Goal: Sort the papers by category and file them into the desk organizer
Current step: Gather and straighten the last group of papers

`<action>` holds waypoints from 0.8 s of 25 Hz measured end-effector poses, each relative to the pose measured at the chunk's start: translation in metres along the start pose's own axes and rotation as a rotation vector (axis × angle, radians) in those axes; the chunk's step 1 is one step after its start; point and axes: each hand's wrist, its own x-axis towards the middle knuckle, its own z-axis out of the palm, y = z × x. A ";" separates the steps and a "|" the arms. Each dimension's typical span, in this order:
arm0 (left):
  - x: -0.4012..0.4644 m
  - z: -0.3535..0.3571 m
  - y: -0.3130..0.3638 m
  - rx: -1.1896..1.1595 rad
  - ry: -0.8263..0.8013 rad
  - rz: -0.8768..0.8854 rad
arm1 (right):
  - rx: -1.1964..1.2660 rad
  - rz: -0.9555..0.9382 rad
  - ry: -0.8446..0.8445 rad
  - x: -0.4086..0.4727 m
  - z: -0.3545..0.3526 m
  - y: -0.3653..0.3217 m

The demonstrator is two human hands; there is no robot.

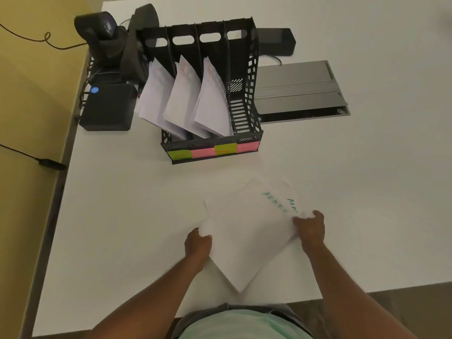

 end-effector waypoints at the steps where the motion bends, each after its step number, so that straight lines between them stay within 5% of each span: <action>1: -0.002 0.000 -0.005 -0.087 0.015 -0.041 | 0.012 -0.033 0.012 0.001 0.001 -0.005; 5: -0.008 0.001 -0.017 -0.189 0.030 -0.081 | -0.273 -0.012 0.031 0.003 0.006 -0.008; 9: -0.001 -0.006 0.002 0.036 0.037 0.128 | -0.213 -0.036 -0.087 -0.001 0.011 -0.004; 14: 0.026 -0.018 0.038 0.411 0.013 0.352 | -0.468 -0.083 -0.070 -0.008 0.022 -0.017; 20: 0.035 -0.013 0.045 0.321 0.000 0.303 | -0.367 -0.083 -0.224 -0.005 0.030 -0.021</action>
